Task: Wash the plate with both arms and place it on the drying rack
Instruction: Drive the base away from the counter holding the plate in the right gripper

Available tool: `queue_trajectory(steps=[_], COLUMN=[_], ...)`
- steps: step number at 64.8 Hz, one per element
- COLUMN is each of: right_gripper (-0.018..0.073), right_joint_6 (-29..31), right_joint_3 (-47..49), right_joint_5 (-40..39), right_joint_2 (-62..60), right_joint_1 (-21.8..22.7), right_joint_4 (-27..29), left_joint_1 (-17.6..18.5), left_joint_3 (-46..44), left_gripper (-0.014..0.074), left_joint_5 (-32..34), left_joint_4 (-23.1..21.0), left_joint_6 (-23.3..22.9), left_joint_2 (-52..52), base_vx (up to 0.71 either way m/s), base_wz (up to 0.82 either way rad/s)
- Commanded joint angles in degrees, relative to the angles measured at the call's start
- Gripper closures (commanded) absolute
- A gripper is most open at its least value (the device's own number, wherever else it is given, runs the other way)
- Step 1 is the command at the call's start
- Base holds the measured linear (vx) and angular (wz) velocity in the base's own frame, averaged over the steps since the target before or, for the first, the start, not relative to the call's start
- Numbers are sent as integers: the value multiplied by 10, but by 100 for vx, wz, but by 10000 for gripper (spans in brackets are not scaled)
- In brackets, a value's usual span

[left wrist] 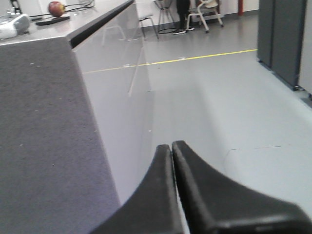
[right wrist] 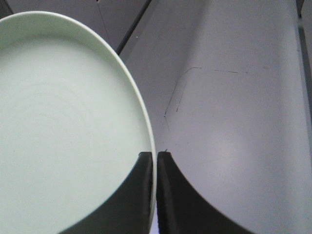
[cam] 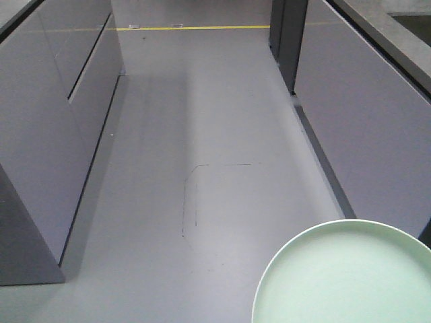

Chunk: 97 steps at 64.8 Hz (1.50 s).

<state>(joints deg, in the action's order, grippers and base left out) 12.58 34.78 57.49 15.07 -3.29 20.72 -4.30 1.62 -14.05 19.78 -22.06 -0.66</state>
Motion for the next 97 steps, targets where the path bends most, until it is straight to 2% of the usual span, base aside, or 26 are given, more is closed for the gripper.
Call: queue_trajectory(steps=[1,42,97], right_gripper=[561,561,561], right_joint_6=[-1,-1,-1], right_joint_3=[13,13,13], right_joint_5=[-38,-38,-38], right_joint_2=[7,7,7], right_joint_1=[2,2,2], right_joint_4=[9,9,9], left_joint_1=[0,0,0], left_joint_3=[-16,-16,-16], left_gripper=[603,603,603], left_joint_5=[36,36,36], left_joint_4=[3,3,3], left_joint_6=[-4,-4,-4], left_joint_2=[-9,-9,-9], base_vx=[9,11,18], base_wz=[35,25,3])
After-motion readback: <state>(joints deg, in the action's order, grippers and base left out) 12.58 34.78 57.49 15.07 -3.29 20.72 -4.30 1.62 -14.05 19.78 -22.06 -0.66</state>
